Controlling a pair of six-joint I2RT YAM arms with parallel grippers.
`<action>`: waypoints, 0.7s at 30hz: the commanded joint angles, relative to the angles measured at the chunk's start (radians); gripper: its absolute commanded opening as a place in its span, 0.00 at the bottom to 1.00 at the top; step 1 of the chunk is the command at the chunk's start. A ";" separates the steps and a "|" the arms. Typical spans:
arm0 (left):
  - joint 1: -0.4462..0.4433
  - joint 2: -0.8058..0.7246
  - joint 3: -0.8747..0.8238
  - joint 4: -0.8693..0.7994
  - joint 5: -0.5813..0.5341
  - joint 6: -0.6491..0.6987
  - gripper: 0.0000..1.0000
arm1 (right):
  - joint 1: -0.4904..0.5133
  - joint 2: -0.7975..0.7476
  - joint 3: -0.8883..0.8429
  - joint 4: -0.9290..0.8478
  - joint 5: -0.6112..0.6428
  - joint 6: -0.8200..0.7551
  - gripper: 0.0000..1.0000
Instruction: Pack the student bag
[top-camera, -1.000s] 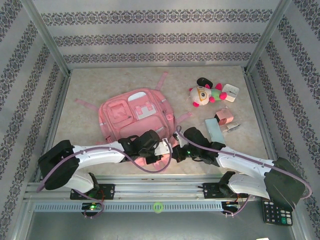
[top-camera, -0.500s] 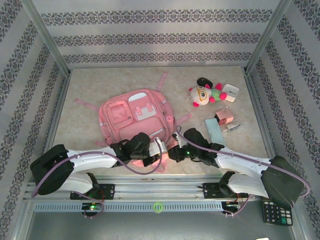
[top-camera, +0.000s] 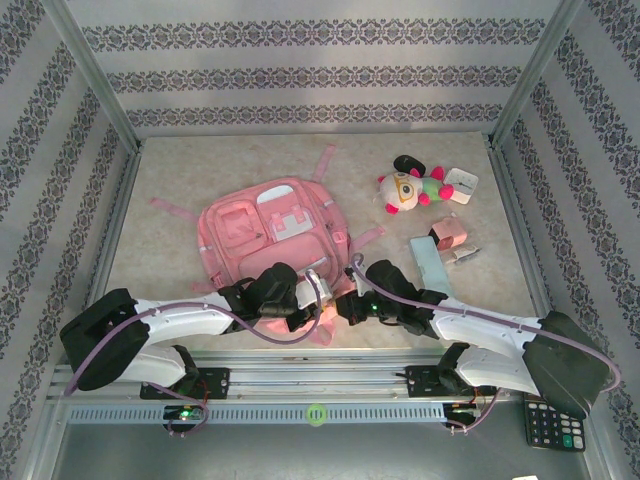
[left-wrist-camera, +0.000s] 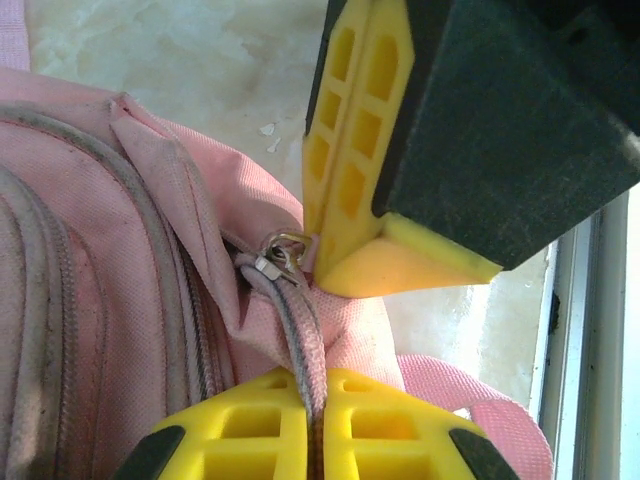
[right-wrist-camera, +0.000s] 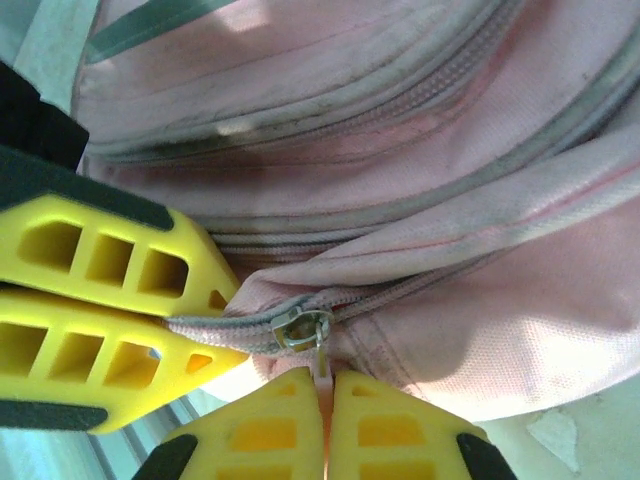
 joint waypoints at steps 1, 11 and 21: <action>0.008 -0.056 0.022 0.114 0.086 0.021 0.00 | -0.010 -0.021 0.008 -0.127 0.063 -0.032 0.00; 0.029 -0.234 0.083 -0.493 0.099 0.441 0.00 | -0.288 -0.056 0.094 -0.378 -0.038 -0.194 0.00; 0.066 -0.377 0.092 -0.758 -0.122 0.531 0.24 | -0.068 -0.034 0.135 -0.278 -0.066 -0.117 0.00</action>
